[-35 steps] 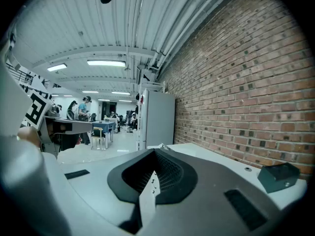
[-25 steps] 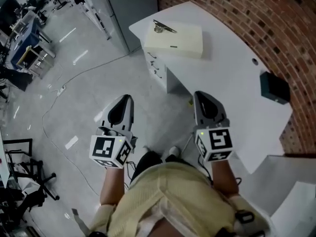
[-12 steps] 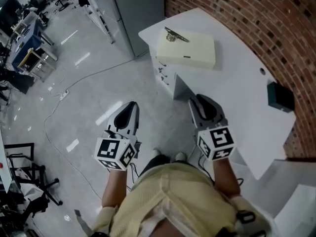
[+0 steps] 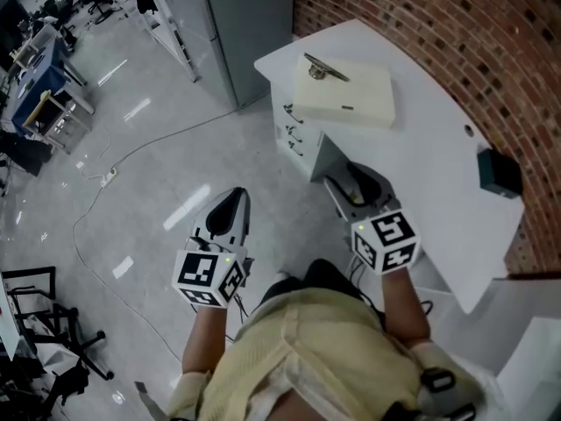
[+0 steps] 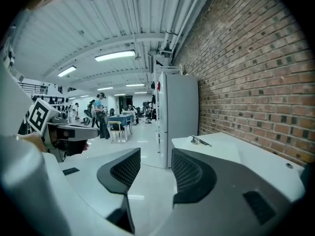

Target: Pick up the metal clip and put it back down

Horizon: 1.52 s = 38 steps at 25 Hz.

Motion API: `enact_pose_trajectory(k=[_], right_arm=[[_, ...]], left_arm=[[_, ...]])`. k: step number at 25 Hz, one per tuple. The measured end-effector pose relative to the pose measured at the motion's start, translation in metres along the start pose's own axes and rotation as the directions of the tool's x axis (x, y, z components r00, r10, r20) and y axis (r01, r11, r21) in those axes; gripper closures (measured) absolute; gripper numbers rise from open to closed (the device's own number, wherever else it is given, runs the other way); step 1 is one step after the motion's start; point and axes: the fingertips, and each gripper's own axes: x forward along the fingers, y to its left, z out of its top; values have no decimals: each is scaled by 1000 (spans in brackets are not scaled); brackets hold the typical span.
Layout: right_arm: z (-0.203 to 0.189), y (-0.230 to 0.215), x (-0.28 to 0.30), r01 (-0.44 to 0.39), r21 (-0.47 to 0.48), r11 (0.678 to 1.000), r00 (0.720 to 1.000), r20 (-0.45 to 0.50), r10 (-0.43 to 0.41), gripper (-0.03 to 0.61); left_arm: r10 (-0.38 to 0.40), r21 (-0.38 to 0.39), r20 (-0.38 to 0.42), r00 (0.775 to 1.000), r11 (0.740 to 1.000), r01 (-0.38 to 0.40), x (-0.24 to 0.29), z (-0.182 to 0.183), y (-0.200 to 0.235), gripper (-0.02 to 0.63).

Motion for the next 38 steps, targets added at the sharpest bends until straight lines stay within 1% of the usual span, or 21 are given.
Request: enact_pose_trajectory(k=[3, 6, 10, 13, 18, 22, 28, 31, 34, 38], right_arm=[[2, 0, 9, 5, 12, 1000, 1000, -15, -5, 402], [10, -9, 18, 15, 11, 1000, 1000, -15, -15, 402], [21, -30, 41, 42, -18, 999, 999, 2, -42, 402], [27, -51, 67, 51, -41, 998, 999, -1, -51, 402], [32, -83, 116, 33, -88, 996, 997, -67, -39, 402], [40, -112, 156, 28, -152, 988, 993, -106, -44, 402], [38, -149, 203, 7, -145, 989, 986, -165, -31, 402], [36, -164, 225, 1, -141, 990, 981, -193, -29, 402], [31, -178, 245, 7, -163, 987, 976, -214, -42, 402], [23, -193, 266, 16, -203, 979, 970, -233, -65, 402]], left_arm=[[-15, 4, -8, 1000, 1000, 15, 0, -3, 11, 594], [-27, 3, -4, 1000, 1000, 27, 6, -2, 17, 594], [-15, 34, -14, 1000, 999, 15, 26, 3, 28, 594], [-11, 41, -22, 1000, 999, 12, 50, 7, 36, 594], [-29, 28, -42, 999, 999, 30, 96, 15, 49, 594], [-18, 13, -37, 999, 1000, 18, 136, 27, 65, 594], [3, -12, -65, 998, 1000, -4, 188, 31, 79, 594], [8, -8, -94, 996, 1000, -9, 213, 30, 85, 594], [9, -15, -116, 993, 1000, -11, 234, 31, 91, 594], [-1, -5, -118, 993, 1000, 0, 263, 30, 95, 594]])
